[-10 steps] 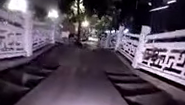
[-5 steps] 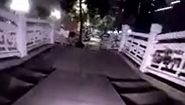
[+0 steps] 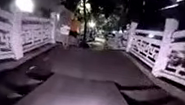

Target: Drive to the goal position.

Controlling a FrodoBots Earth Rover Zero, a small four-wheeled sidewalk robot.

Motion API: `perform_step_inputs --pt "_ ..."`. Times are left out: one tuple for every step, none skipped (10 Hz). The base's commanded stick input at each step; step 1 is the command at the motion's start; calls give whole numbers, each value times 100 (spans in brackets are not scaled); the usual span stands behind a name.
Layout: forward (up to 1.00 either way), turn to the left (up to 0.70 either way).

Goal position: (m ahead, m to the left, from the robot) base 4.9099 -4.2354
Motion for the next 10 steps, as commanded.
perform_step_inputs --pt "70 0" --pt "70 0" --pt "70 0" --pt "70 0" --pt "70 0" --pt "70 0" --pt "70 0" --pt "70 0" --pt "70 0" --pt "70 0"
